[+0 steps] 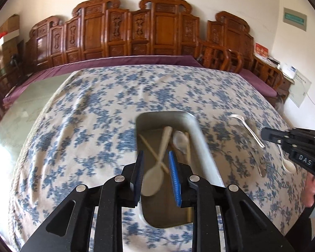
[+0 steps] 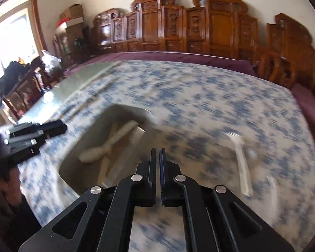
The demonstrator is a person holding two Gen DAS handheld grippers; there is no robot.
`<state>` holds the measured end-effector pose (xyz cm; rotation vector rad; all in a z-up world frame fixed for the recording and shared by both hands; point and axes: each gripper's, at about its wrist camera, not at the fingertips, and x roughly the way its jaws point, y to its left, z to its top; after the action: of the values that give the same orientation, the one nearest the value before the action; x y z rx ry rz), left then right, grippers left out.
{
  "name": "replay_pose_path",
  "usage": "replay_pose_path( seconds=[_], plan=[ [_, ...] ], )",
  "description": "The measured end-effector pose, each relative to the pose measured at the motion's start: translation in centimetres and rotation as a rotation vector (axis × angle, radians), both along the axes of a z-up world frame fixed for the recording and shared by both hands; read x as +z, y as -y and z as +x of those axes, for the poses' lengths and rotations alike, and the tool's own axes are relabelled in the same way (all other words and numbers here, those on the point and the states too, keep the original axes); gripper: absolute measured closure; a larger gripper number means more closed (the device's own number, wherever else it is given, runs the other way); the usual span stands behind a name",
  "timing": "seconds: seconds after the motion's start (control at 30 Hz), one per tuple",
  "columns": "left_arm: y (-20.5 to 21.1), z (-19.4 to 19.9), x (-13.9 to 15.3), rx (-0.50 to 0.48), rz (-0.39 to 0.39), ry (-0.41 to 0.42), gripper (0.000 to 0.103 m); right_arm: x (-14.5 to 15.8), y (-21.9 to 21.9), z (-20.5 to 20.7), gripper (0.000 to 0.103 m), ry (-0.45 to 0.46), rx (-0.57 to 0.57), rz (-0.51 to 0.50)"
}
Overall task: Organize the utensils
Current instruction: 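Grasp a white plastic fork from the pile with the right tool and lift it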
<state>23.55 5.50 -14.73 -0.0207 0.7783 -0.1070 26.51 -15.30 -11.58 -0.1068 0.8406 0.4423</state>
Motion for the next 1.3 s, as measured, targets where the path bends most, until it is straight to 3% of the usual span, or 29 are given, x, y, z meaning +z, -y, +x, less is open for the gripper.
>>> replay_pose_path(
  seconds=[0.2,0.37,0.5,0.6,0.67,1.07,1.3],
  plan=[
    [2.9,-0.7,-0.4,-0.051,0.017,0.000,0.079,-1.5,7.7,-1.7,0.097,-0.007,-0.115,-0.097],
    [5.3,-1.5,-0.6,-0.085,0.036,0.007,0.077,-3.2,12.4,-2.6,0.097,-0.028,-0.188,-0.119],
    [6.9,-1.9,-0.9,-0.101,0.043,0.009,0.076,-4.3,14.0,-2.1,0.088,-0.042,-0.199,-0.115],
    [7.7,-1.9,-1.3,-0.116,0.045,0.003,0.071,-4.7,13.8,-0.8,0.085,-0.045,-0.181,-0.105],
    [8.4,-1.8,-1.6,-0.137,0.037,-0.003,0.063,-4.8,13.2,0.4,0.081,-0.046,-0.166,-0.102],
    [11.6,-1.6,-3.1,-0.191,0.050,-0.023,0.062,-7.7,9.3,9.3,0.080,-0.113,-0.111,-0.047],
    [12.3,-1.6,-3.7,-0.211,0.047,-0.040,0.062,-9.3,6.7,12.2,0.080,-0.129,-0.087,-0.139]
  ],
)
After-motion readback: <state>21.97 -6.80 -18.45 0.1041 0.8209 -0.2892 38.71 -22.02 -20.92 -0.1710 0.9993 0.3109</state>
